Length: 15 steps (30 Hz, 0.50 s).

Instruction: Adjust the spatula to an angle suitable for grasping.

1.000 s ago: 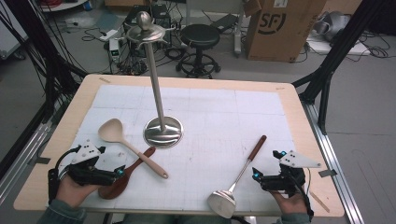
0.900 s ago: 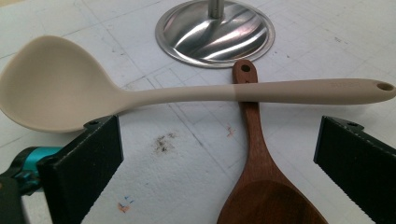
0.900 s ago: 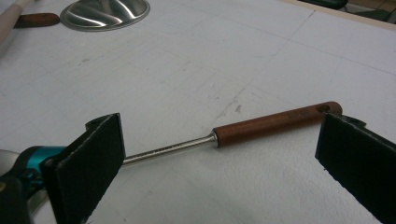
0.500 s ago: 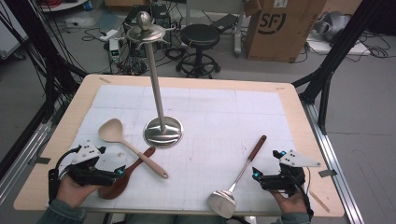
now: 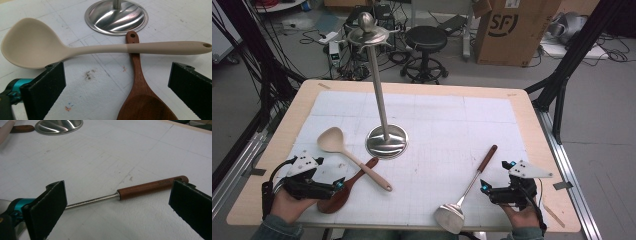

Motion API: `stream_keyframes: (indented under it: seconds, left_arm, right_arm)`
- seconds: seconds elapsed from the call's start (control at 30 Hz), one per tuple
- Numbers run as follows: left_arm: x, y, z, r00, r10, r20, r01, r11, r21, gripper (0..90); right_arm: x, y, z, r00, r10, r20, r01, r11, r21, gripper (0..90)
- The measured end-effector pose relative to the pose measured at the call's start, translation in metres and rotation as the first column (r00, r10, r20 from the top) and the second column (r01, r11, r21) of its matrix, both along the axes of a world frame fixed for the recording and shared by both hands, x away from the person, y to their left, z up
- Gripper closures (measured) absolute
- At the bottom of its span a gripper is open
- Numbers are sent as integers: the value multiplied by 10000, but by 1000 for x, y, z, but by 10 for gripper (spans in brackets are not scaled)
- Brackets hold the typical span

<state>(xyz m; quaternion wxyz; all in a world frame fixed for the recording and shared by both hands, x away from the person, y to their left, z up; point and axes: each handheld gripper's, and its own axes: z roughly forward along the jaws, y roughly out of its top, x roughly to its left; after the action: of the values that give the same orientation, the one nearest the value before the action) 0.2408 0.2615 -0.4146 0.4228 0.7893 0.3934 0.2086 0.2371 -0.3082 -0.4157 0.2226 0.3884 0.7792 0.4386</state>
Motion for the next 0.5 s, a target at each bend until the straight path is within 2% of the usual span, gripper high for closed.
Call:
stream_keyframes:
  seconds: [0.5]
  left_arm:
    - [-2,2,-1,10000,2,-1,-2,10000,0,19]
  right_arm:
    - [4,5,0,9996,263,-135,-263,9996,-40,3]
